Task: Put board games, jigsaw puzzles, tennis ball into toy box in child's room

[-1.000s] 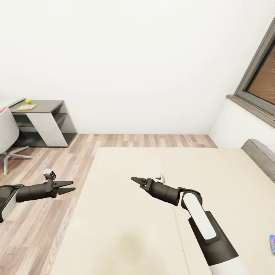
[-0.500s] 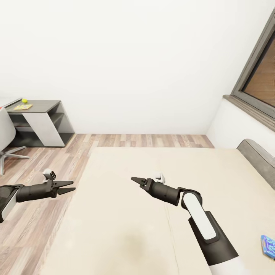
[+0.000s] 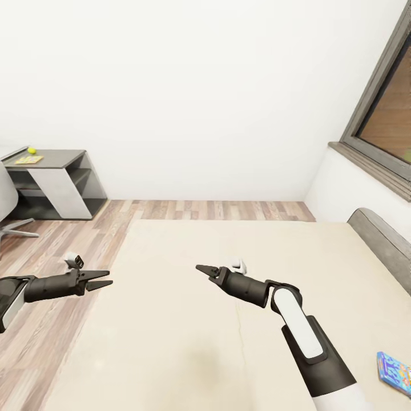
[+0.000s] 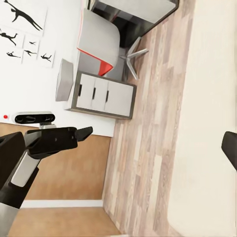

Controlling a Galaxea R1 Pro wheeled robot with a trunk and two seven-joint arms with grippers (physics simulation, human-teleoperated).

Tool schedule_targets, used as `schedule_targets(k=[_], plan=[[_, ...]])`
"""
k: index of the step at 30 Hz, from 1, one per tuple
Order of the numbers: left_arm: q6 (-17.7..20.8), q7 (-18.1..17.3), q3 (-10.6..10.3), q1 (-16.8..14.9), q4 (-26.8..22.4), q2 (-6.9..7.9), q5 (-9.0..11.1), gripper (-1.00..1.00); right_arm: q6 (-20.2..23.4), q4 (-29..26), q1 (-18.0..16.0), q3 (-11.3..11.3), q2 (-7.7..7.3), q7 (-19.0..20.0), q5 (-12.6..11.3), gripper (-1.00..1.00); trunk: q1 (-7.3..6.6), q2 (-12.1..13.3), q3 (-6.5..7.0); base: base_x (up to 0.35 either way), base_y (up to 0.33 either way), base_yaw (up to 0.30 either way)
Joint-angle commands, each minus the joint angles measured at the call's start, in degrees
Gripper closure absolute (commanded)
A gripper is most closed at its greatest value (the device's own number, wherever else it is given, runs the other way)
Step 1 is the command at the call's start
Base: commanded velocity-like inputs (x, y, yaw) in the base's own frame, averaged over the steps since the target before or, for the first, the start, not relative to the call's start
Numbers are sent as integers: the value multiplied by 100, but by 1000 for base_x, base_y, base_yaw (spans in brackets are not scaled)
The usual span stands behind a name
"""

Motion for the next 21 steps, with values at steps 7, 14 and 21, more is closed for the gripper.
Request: schedule_targets(k=[7, 14, 21], plan=[[61, -22, -16, -5, 0, 5, 7, -100, 22, 2, -4, -11, 2, 45, 46, -100, 3, -11, -10, 0, -166, 0], [61, -22, -16, -5, 0, 5, 7, -100, 22, 2, -4, -16, 2, 45, 46, -100, 3, -11, -10, 0, -166, 0], [61, -22, -16, -5, 0, 5, 8, -100, 22, 2, -4, -21, 2, 45, 46, -100, 3, -11, -10, 0, -166, 0]])
